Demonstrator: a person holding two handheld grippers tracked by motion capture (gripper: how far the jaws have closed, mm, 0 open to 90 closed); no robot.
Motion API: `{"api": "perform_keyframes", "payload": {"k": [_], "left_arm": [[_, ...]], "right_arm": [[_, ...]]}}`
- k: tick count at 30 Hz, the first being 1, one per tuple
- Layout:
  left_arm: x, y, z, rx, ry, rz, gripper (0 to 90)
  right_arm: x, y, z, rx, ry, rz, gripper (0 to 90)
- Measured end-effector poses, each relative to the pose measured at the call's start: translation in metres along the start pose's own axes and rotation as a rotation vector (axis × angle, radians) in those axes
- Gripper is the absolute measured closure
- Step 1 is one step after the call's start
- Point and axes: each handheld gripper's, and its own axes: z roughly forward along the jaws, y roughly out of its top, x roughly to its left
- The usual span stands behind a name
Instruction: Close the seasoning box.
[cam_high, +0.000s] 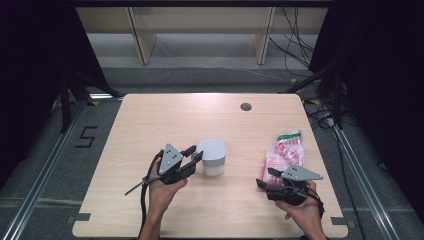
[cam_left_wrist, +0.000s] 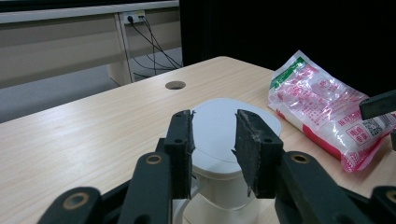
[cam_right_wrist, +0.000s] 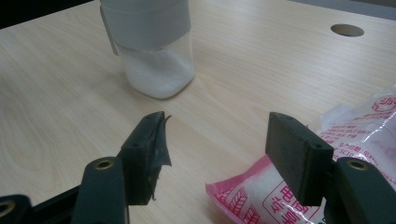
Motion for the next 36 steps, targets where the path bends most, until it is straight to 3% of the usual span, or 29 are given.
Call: {"api": "perform_keyframes", "payload": {"k": [5,6,11,22,25,27,29,34,36], "left_arm": [[0.002,0.001,-0.002,0.003,0.004,0.001,62.8],[0.003,0.001,-0.002,0.004,0.004,-0.003,62.1],[0.004,0.0,-0.004,-0.001,-0.002,-0.007,57.9],[0.002,-0.005,-0.009,0.023,-0.003,0.003,43.6],[0.002,-0.008,-0.011,0.038,0.002,-0.012,38.5],[0.002,-0.01,-0.013,0.041,-0.002,-0.005,38.2],[0.003,-0.011,-0.016,0.041,0.002,-0.014,37.3],[0.004,-0.016,-0.021,0.047,0.005,-0.016,33.9],[0.002,-0.018,-0.023,0.056,0.007,-0.025,33.4]], "right_arm": [[0.002,0.0,0.0,0.004,-0.001,0.016,39.3],[0.0,0.0,0.0,-0.001,0.002,-0.007,39.3],[0.0,0.0,0.0,0.001,-0.006,-0.006,39.2],[0.002,0.0,-0.001,0.011,-0.003,0.005,38.7],[0.001,-0.001,-0.001,0.01,-0.001,0.005,38.4],[0.001,-0.001,0.0,-0.005,-0.005,-0.002,37.2],[0.003,-0.001,-0.001,0.011,0.007,0.03,36.8],[0.001,-0.001,0.0,0.003,0.003,0.004,35.6],[0.003,-0.001,-0.001,0.008,0.008,0.024,35.3]]}}
